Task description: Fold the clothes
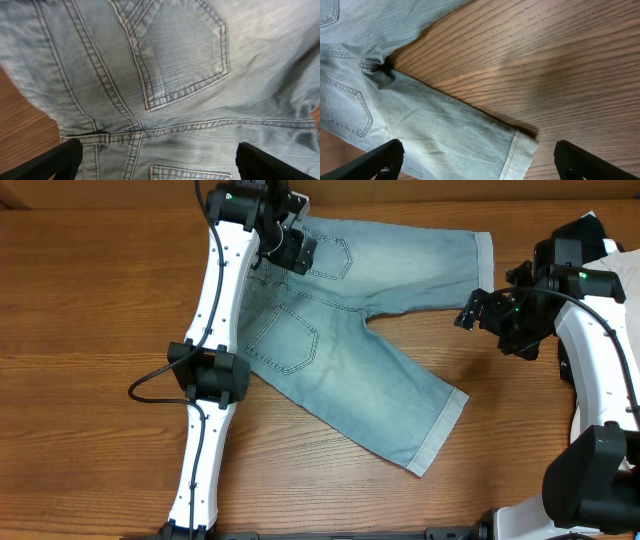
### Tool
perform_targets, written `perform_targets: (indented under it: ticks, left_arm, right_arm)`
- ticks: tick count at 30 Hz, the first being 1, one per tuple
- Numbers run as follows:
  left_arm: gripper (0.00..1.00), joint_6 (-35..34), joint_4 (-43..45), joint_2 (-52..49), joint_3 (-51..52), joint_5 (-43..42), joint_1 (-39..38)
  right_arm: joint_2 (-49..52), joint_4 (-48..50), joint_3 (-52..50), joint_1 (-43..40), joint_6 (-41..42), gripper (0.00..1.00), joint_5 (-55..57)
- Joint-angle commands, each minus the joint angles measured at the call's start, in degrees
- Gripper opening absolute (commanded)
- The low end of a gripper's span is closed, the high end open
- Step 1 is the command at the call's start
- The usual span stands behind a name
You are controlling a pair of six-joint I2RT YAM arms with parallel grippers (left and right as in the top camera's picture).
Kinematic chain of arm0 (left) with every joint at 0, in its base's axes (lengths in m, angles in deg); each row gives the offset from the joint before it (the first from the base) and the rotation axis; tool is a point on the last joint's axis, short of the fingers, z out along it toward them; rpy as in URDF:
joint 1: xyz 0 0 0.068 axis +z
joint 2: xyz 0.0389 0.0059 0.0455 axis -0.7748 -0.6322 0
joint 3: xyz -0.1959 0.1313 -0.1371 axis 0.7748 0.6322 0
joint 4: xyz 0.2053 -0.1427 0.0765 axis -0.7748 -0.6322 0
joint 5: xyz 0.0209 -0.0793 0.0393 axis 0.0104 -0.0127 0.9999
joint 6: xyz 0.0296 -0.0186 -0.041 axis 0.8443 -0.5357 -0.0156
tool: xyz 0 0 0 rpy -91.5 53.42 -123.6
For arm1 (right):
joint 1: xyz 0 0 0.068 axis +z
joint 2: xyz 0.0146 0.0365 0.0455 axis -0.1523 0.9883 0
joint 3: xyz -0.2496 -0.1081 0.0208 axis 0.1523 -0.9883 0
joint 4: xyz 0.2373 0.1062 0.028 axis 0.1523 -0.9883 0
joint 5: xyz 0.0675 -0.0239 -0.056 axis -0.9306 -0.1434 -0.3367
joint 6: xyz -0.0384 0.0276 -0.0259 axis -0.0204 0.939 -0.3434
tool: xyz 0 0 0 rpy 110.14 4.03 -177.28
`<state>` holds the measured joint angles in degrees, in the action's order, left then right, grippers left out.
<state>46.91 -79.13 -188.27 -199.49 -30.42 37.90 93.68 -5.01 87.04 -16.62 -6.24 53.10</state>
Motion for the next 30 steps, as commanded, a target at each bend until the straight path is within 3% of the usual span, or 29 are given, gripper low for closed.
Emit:
perform_targets:
  ticks: [1,8,24,30]
  left_arm:
    - [1.0,-0.24,-0.26,-3.8,0.11,-4.66,0.48]
    - [1.0,-0.87,-0.37,-6.03,0.33,-5.18,0.33]
    - [1.0,-10.58,-6.45,-10.78,1.22,14.1,0.48]
    - [1.0,-15.52,-12.9,-10.82,3.39,22.91,1.16]
  right_arm:
    - [-1.11,0.39,1.09,-0.17,-0.31,1.0,1.73]
    - [-1.11,0.74,1.09,-0.17,-0.31,1.0,1.99]
    - [-1.11,0.81,1.09,-0.17,-0.52,1.0,1.99]
    - [-1.11,0.76,1.05,-0.17,-0.52,1.0,1.99]
